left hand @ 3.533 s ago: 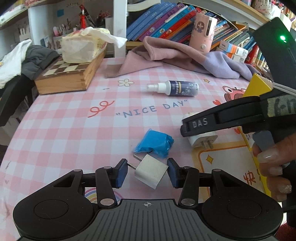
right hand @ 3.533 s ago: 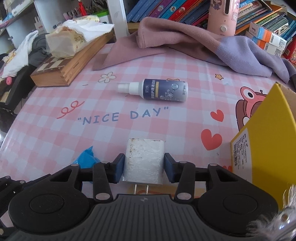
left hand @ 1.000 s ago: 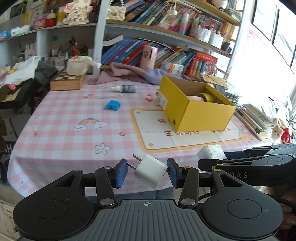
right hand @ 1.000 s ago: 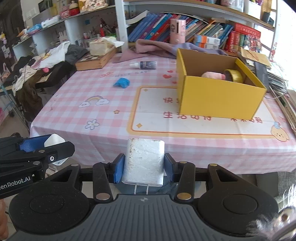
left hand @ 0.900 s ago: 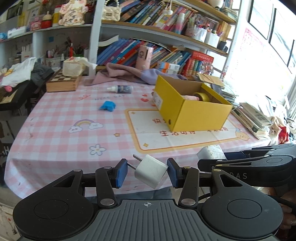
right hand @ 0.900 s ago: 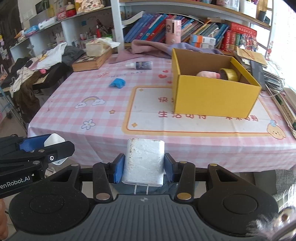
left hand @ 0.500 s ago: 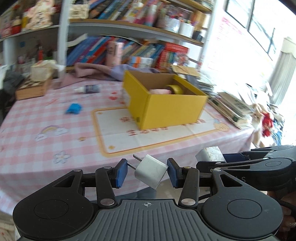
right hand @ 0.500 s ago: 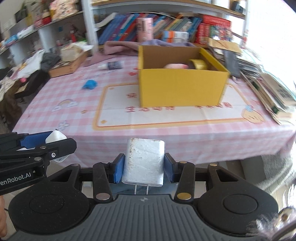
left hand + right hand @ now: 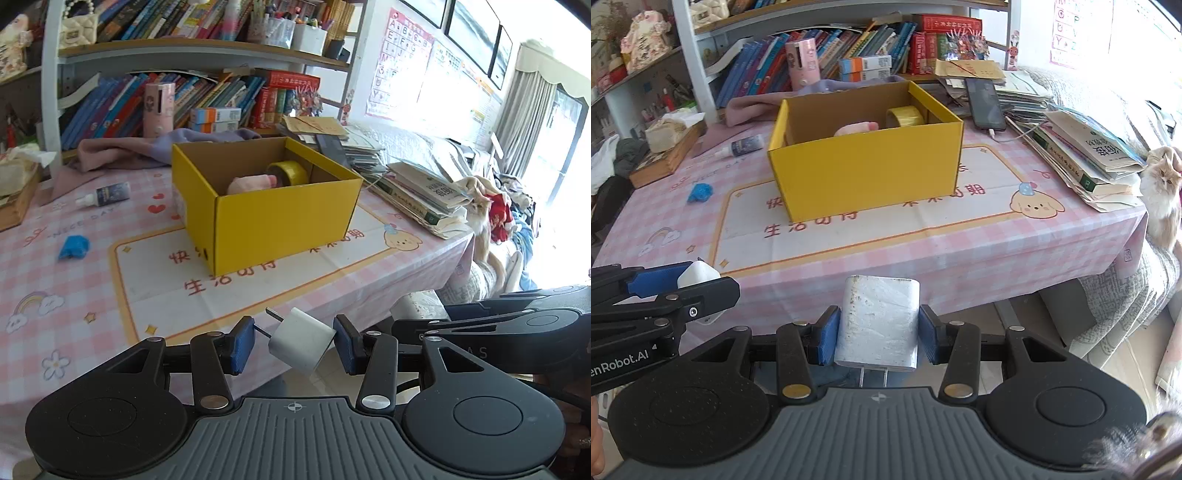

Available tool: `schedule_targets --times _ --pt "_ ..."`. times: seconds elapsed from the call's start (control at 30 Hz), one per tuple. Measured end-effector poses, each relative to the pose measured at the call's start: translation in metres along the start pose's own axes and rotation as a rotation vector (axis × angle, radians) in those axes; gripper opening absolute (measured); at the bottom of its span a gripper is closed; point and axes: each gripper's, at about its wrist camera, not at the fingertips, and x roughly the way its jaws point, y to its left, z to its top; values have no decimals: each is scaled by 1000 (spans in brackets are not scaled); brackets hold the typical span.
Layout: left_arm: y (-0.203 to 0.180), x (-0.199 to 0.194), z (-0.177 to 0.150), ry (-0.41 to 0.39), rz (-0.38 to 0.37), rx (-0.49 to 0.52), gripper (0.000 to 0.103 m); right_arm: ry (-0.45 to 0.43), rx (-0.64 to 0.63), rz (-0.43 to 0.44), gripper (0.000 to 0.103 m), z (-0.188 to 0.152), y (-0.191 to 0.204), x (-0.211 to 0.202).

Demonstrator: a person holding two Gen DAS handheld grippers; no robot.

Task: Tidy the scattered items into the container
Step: 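Lift the plug adapter and charger block and carry them over the yellow box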

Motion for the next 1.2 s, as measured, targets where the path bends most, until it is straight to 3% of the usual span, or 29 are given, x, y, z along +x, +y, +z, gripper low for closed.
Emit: schedule_targets --times 0.27,0.63,0.87,1.2 --pt "-1 23 16 1 -17 27 45 5 3 -9 43 19 -8 21" --pt "-2 35 52 -125 10 84 45 -108 -56 16 43 63 -13 39" --pt "-8 61 86 -176 68 65 45 -211 -128 65 43 108 -30 49" --pt "-17 115 139 -193 202 66 45 -237 -264 160 43 181 -58 94"
